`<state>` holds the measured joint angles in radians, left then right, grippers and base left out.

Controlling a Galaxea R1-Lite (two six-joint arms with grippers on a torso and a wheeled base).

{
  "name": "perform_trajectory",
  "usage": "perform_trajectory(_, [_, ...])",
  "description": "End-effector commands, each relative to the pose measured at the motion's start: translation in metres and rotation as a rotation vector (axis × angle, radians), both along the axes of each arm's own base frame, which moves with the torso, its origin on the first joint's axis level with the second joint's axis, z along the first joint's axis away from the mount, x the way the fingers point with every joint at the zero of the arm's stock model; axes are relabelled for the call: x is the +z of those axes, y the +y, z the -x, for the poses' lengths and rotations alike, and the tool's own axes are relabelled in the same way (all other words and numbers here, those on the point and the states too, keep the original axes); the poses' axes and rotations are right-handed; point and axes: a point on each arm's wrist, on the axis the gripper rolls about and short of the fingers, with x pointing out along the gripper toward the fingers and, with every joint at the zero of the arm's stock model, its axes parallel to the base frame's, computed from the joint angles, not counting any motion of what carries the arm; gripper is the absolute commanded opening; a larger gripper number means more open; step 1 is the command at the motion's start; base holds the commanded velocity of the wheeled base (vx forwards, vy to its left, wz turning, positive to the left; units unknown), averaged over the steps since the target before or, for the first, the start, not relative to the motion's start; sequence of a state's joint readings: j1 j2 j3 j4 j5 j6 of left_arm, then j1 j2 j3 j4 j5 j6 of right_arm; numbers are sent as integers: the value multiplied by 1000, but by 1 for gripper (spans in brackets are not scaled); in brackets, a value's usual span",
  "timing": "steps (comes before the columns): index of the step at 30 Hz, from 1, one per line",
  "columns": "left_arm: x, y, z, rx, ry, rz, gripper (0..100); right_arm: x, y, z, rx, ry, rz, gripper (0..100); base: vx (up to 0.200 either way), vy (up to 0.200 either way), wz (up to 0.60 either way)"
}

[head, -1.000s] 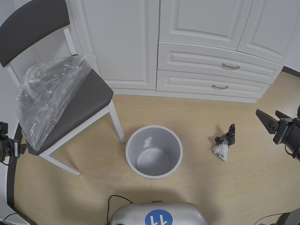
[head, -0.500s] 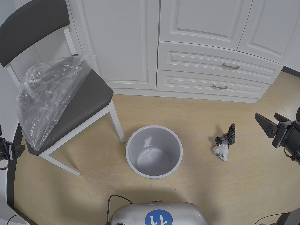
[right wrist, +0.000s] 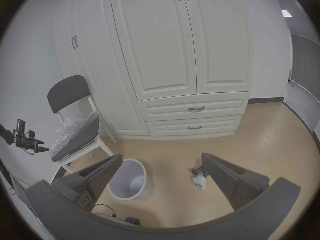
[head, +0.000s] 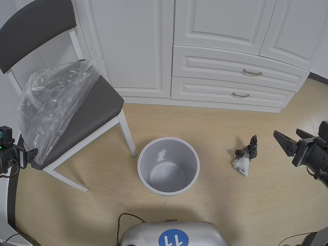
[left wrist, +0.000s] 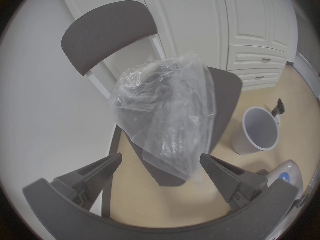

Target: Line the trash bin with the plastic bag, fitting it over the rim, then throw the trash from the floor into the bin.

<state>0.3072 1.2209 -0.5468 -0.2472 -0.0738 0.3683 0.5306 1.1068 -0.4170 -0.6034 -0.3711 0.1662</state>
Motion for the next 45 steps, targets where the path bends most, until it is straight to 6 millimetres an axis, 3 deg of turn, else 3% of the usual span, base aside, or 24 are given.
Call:
perform_trajectory(1, [-33,12,-23,84,81,-6,100,-4,2,-2,6,18,10,100,0,0,0])
perform_trajectory(9, [-33,37,-11,213,57,-10,100,-2,1,-1,6,6,6,100,0,0,0])
perform_trajectory(11, [-33,55,-2,284,48,9,100,0,1,0,6,-1,3,100,0,0,0])
perform_trajectory(18, [-20,87,18,296,-56,96,100,4,0,2,5,-19,-4,100,0,0,0])
perform_trajectory(27, [-25,72,22,210,-84,205,100,10,-4,8,7,-55,-11,100,0,0,0])
perform_trajectory(38, [-30,28,35,47,-90,204,100,10,-5,10,8,-60,-5,100,0,0,0])
perform_trajectory(45, [-38,31,23,32,-40,222,100,9,-5,9,8,-52,-1,100,0,0,0])
